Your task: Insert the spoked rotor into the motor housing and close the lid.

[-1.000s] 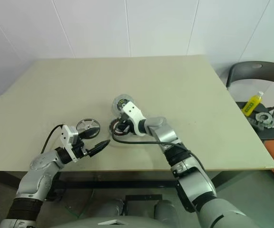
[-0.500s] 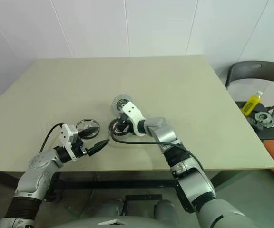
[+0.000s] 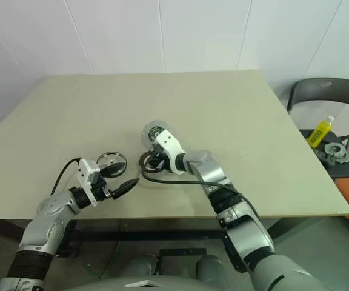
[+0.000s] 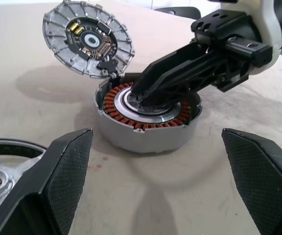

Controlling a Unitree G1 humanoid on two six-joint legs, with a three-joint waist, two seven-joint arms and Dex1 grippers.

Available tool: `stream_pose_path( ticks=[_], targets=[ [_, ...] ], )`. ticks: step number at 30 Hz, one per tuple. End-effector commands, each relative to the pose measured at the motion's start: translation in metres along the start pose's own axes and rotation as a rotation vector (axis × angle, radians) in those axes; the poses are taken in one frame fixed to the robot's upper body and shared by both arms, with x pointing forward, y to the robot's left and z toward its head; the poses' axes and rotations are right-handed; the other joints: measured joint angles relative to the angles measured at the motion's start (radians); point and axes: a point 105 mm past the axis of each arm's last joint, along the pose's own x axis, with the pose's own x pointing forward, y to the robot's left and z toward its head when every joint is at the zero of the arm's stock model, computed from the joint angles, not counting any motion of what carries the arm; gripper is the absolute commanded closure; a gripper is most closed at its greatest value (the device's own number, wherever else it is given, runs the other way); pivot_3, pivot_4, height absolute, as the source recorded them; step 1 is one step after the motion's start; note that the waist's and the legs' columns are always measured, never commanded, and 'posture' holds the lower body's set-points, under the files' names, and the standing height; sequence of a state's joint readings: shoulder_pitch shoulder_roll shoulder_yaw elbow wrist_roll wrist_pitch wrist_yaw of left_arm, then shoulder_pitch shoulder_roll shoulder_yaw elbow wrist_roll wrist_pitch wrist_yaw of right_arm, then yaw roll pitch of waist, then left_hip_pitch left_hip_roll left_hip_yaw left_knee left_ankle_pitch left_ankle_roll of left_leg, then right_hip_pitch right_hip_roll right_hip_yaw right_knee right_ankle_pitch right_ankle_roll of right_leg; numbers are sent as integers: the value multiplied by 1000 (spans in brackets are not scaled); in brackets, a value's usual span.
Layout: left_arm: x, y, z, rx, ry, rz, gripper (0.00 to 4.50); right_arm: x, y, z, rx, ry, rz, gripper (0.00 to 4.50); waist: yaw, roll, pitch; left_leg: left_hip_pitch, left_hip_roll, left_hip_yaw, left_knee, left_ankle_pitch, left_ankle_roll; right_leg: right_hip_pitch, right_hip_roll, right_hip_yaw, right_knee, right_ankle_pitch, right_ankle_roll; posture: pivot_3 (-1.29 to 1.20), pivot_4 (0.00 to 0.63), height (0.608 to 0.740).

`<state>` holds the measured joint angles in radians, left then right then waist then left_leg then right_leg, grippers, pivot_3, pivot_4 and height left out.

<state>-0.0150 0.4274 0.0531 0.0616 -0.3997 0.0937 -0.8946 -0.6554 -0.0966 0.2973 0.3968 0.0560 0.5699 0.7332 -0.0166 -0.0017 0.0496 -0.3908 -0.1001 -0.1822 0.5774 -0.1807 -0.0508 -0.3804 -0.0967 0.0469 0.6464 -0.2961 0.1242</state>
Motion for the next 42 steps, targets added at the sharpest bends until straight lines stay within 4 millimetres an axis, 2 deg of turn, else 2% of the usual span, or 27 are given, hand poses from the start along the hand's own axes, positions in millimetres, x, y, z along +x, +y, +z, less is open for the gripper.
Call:
stream_pose_path(
  ticks=[1, 42],
  targets=[
    [2, 2, 9, 49, -22, -12, 0, 3, 6, -8, 30, 24, 21, 3832, 0, 0, 0, 0, 0, 0, 0, 0, 0, 0, 0, 0, 0, 0, 0, 0, 0, 740],
    [5, -1, 8, 45, -5, -25, 0, 8, 19, -2, 24, -12, 49, 3832, -1, 1, 1, -1, 0, 0, -1, 0, 0, -2, 0, 0, 0, 0, 0, 0, 0, 740]
  ],
)
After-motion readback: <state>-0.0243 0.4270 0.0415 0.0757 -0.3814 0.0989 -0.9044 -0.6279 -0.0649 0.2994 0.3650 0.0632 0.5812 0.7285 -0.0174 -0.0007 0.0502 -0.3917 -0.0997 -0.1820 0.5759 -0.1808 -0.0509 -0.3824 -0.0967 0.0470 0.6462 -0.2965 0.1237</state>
